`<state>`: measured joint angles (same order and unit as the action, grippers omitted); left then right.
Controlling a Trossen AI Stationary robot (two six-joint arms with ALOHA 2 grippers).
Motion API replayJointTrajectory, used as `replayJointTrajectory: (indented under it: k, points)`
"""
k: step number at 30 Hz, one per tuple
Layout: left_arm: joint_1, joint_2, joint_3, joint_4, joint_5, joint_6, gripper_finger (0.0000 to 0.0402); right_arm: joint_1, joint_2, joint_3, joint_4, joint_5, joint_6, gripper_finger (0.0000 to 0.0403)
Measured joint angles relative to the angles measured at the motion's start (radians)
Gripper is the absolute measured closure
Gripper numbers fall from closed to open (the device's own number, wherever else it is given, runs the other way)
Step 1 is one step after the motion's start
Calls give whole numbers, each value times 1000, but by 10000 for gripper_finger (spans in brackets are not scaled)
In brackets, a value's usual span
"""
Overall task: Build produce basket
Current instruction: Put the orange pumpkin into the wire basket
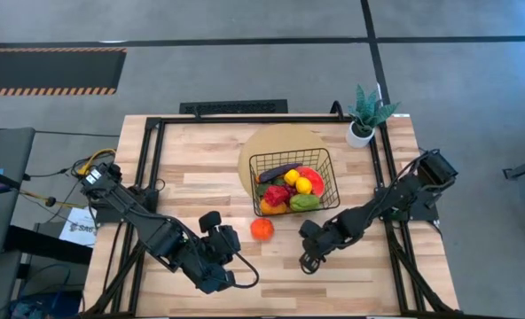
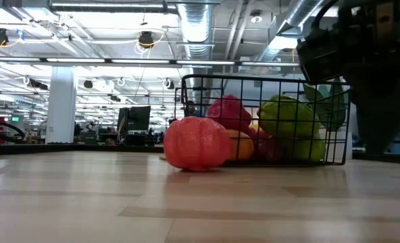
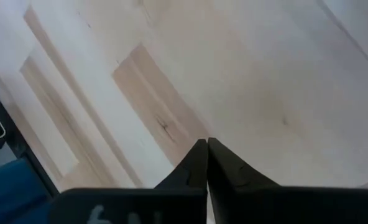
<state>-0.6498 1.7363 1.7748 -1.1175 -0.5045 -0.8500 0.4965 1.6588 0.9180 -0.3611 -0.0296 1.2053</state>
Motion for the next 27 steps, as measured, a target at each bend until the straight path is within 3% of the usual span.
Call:
replayJointTrajectory:
  k: [13,22,27]
  points:
    - [0,0,0,1,-30,15,402,1,-1,0,36,-92,18,308]
    - [10,0,0,-18,-84,32,401,-39,-4,62,559,-262,-48,299]
    - [11,0,0,-43,-108,4,401,-73,-69,218,422,-286,-229,321]
